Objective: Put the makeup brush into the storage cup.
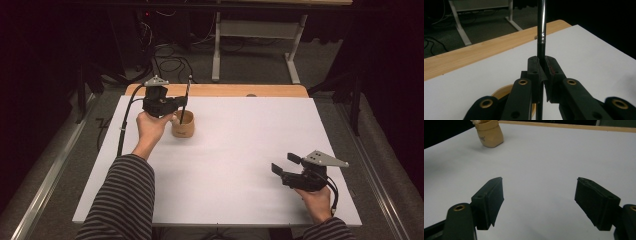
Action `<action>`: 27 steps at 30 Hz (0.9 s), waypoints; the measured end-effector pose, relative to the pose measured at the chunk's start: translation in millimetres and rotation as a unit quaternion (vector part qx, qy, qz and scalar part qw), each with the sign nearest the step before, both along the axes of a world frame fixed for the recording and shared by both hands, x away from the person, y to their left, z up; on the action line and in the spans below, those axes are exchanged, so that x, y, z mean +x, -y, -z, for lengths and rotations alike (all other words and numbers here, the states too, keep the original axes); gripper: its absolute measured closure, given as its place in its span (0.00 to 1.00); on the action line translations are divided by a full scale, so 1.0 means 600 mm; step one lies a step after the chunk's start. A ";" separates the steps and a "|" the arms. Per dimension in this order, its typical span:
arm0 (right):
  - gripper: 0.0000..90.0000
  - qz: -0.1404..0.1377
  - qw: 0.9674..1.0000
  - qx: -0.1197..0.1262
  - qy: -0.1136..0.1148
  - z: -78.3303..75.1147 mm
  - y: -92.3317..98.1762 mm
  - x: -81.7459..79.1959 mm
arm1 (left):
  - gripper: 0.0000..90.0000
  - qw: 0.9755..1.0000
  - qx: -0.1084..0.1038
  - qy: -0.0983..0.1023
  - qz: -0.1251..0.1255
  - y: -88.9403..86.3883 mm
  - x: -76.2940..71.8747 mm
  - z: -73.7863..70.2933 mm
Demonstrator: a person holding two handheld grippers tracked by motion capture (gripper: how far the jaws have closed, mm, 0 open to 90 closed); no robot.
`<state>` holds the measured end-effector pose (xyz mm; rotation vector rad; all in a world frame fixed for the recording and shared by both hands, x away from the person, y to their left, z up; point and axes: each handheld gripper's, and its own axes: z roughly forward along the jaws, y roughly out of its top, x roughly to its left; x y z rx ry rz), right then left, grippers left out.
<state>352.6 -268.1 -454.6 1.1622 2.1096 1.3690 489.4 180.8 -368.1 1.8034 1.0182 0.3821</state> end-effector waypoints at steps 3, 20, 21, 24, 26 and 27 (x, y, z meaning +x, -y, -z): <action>0.27 -0.001 1.000 -0.001 0.001 0.000 0.000 0.000 | 0.93 1.000 -0.001 0.000 -0.002 0.001 0.003 0.002; 0.27 -0.001 1.000 0.000 -0.001 0.000 0.001 0.000 | 0.93 1.000 -0.003 0.010 -0.020 0.006 0.014 0.015; 0.27 -0.001 1.000 0.001 -0.001 0.000 0.001 0.000 | 0.93 1.000 -0.002 0.009 -0.020 0.006 0.015 0.016; 0.27 -0.002 1.000 0.001 -0.001 0.000 0.001 0.000 | 0.93 1.000 0.000 0.008 -0.023 0.007 0.018 0.019; 0.27 -0.002 1.000 0.001 -0.001 0.000 0.001 0.000 | 0.93 1.000 -0.001 0.008 -0.024 0.007 0.019 0.020; 0.27 -0.002 1.000 0.002 -0.001 0.000 0.001 0.000 | 0.93 1.000 -0.001 0.008 -0.025 0.007 0.020 0.021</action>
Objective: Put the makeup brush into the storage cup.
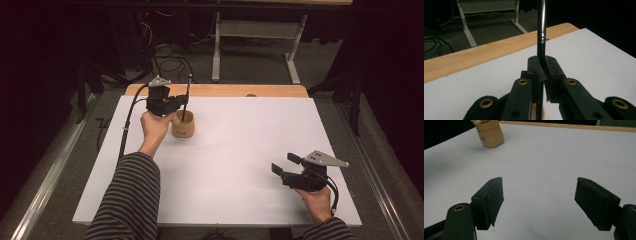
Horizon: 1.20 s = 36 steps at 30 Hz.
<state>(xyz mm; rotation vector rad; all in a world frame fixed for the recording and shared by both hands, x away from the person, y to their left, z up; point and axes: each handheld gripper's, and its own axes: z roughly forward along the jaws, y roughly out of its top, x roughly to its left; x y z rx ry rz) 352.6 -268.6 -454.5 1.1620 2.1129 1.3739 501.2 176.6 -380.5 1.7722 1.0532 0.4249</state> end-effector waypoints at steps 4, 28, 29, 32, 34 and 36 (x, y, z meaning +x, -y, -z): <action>0.27 -0.001 1.000 0.000 0.000 0.000 0.000 0.000 | 0.93 1.000 0.002 0.002 -0.004 0.003 0.001 0.003; 0.27 -0.006 1.000 -0.001 0.003 -0.001 0.000 -0.001 | 0.93 1.000 0.029 0.002 -0.006 0.016 0.011 0.027; 0.27 -0.006 1.000 0.000 0.002 -0.001 0.000 -0.001 | 0.93 1.000 0.029 0.001 -0.006 0.016 0.011 0.028; 0.27 -0.006 1.000 0.000 0.003 -0.001 0.000 -0.001 | 0.93 0.999 0.032 0.002 -0.004 0.017 0.011 0.030; 0.27 -0.006 1.000 -0.001 0.003 -0.001 0.000 -0.002 | 0.93 0.999 0.036 0.001 -0.003 0.018 0.011 0.032; 0.27 -0.006 1.000 0.000 0.003 -0.001 0.000 -0.002 | 0.93 0.999 0.034 0.002 -0.003 0.018 0.010 0.033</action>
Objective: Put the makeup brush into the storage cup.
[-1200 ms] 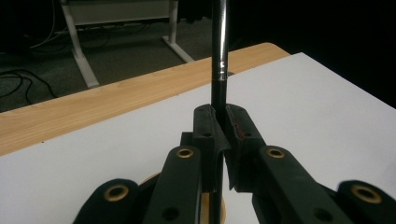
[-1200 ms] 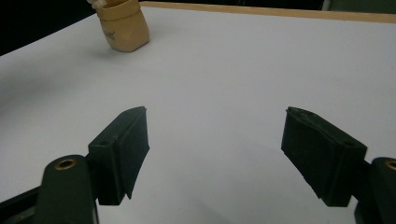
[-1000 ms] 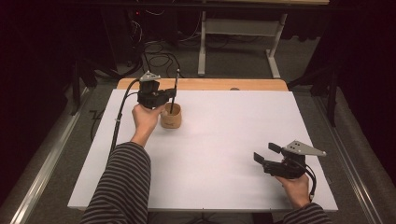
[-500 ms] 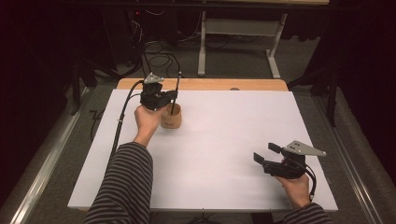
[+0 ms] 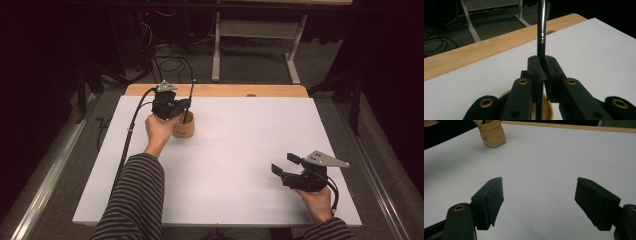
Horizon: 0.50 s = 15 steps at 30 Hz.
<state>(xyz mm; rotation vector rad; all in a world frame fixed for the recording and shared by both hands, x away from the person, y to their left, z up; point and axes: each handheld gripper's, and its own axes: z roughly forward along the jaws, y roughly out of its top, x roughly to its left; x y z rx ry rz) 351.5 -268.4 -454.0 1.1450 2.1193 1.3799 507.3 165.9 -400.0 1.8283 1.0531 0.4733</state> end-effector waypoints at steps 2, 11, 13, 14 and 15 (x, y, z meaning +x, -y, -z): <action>0.27 0.000 1.000 0.000 0.000 0.000 0.000 0.000 | 0.93 1.000 0.000 -0.001 -0.001 -0.001 0.000 0.001; 0.27 0.000 1.000 0.000 0.000 0.000 -0.001 0.000 | 0.93 1.000 -0.001 -0.005 -0.005 -0.010 -0.001 0.009; 0.27 0.000 1.000 0.000 -0.001 0.001 0.000 0.001 | 0.93 1.000 -0.001 -0.005 -0.006 -0.011 -0.001 0.009; 0.27 0.000 1.000 0.000 -0.001 0.001 0.000 0.001 | 0.93 1.000 0.000 -0.005 -0.006 -0.011 -0.001 0.009; 0.27 0.000 1.000 0.000 -0.001 0.001 0.000 0.001 | 0.93 1.000 0.000 -0.005 -0.006 -0.011 -0.001 0.010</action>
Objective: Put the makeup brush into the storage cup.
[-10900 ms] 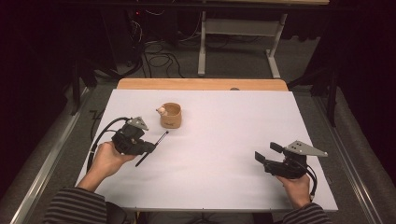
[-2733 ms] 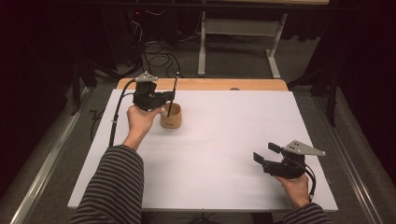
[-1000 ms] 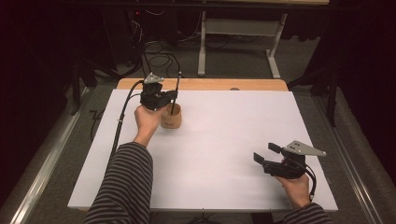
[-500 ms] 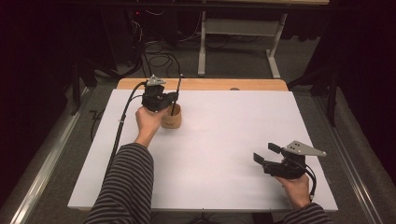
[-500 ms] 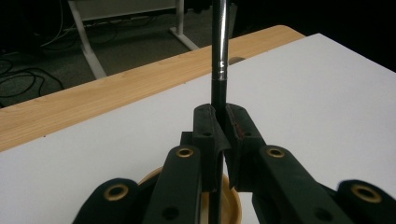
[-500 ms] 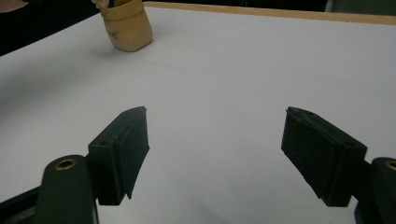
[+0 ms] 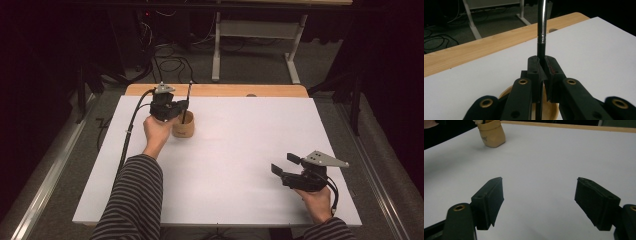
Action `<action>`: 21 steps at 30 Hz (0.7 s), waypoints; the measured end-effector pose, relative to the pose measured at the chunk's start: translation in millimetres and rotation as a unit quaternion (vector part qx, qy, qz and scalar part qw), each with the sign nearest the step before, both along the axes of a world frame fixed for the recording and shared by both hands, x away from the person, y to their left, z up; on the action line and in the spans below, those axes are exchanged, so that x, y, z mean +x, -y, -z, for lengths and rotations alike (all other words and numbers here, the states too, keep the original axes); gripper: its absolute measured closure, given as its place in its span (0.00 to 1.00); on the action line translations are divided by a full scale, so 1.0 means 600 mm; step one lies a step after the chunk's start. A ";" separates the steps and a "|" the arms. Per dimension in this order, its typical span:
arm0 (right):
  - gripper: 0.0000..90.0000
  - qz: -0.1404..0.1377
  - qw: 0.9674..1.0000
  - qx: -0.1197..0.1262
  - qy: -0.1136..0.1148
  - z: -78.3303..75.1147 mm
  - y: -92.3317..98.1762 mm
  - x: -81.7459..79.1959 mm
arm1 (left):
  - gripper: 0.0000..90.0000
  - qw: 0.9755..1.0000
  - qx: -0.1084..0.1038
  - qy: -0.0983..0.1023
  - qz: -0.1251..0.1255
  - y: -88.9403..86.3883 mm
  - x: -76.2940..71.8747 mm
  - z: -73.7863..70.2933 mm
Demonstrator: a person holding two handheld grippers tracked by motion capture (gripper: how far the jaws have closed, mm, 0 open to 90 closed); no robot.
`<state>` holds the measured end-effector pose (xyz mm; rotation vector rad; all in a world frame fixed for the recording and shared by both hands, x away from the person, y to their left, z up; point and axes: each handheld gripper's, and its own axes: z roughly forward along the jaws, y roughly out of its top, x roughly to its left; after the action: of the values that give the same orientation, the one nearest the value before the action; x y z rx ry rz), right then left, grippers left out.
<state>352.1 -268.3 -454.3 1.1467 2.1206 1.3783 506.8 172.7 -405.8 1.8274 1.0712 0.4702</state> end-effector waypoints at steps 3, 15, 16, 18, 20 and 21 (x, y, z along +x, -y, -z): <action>0.27 0.000 1.000 0.000 0.000 0.000 0.000 0.000 | 0.93 1.000 0.001 -0.003 0.000 0.000 0.000 0.002; 0.27 0.001 1.000 0.000 0.001 0.000 0.000 -0.001 | 0.92 1.000 0.017 -0.013 0.004 0.004 -0.001 0.009; 0.27 0.001 1.000 0.000 0.001 0.000 0.000 -0.001 | 0.92 1.000 0.018 -0.015 0.005 0.004 -0.001 0.010; 0.27 0.002 1.000 0.001 0.001 -0.001 0.001 -0.001 | 0.92 1.000 0.021 -0.016 0.006 0.005 0.000 0.011; 0.27 0.002 1.000 0.000 0.001 -0.001 0.001 -0.001 | 0.92 0.999 0.024 -0.020 0.007 0.006 0.000 0.011; 0.27 0.001 1.000 0.000 0.001 -0.001 0.000 -0.001 | 0.92 0.999 0.027 -0.022 0.007 0.006 0.000 0.012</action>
<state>351.6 -268.5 -454.0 1.1473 2.1165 1.3777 506.9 169.2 -413.2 1.8994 1.0836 0.4571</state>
